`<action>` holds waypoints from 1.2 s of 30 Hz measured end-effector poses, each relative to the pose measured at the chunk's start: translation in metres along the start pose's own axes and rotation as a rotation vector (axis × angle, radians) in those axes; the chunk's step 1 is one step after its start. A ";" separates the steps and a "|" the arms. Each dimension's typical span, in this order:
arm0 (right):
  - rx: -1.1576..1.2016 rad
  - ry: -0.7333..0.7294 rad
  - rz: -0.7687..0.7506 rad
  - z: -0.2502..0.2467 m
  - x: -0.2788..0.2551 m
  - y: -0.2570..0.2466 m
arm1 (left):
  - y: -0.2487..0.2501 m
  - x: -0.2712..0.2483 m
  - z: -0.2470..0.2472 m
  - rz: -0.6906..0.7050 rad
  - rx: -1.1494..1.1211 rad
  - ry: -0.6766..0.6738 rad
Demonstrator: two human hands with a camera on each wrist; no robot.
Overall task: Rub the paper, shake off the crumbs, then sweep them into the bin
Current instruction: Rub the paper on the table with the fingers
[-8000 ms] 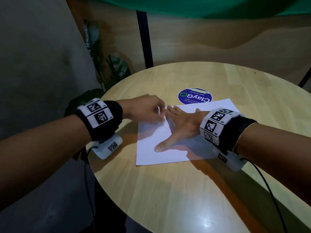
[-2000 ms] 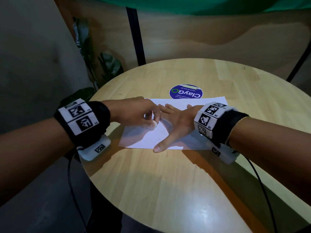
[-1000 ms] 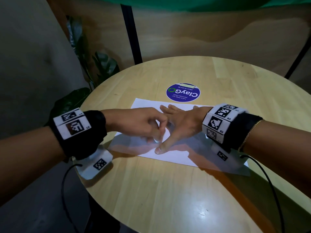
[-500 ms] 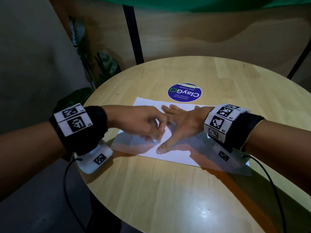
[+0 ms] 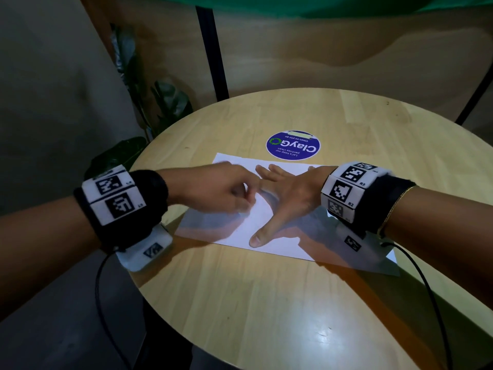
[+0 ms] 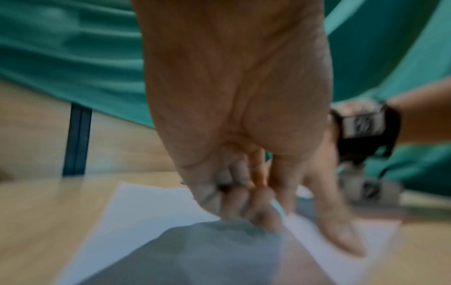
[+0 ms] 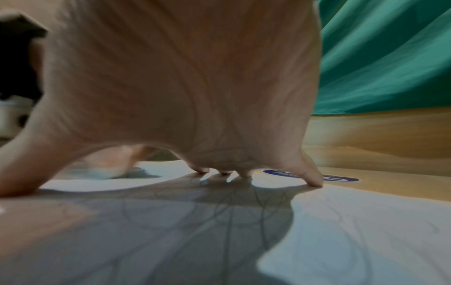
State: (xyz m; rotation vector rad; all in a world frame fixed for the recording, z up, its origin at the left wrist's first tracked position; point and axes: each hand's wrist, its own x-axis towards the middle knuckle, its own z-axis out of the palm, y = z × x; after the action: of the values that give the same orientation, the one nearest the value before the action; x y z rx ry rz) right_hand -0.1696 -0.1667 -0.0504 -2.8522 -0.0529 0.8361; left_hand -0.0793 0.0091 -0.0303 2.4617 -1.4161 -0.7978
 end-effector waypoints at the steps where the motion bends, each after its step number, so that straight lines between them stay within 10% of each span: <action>1: -0.011 -0.007 0.003 0.000 0.000 -0.001 | 0.004 -0.003 0.005 0.017 -0.033 -0.086; 14: -0.040 -0.002 0.010 0.000 -0.001 -0.002 | -0.016 -0.020 0.002 0.011 -0.025 0.040; 18: -0.049 0.006 0.015 0.001 -0.001 -0.002 | -0.003 -0.022 0.010 0.045 -0.086 -0.153; 22: -0.052 0.003 0.009 0.000 0.001 -0.002 | -0.013 -0.016 0.003 0.016 0.014 0.056; 25: -0.057 0.001 0.009 0.001 0.003 -0.001 | 0.000 -0.011 0.012 0.067 -0.012 -0.110; 29: -0.019 -0.012 -0.012 -0.003 0.005 0.002 | -0.010 0.005 -0.005 0.000 0.119 0.157; 34: 0.064 -0.034 -0.022 -0.005 0.007 0.006 | 0.000 0.011 -0.001 0.026 -0.015 -0.096; 36: 0.087 0.003 -0.032 -0.005 0.003 0.005 | -0.009 0.016 -0.005 0.030 0.050 0.060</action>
State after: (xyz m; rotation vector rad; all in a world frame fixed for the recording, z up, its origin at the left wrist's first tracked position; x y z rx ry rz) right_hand -0.1642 -0.1722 -0.0490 -2.7646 -0.0597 0.8077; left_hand -0.0633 -0.0004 -0.0359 2.4729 -1.4655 -0.6850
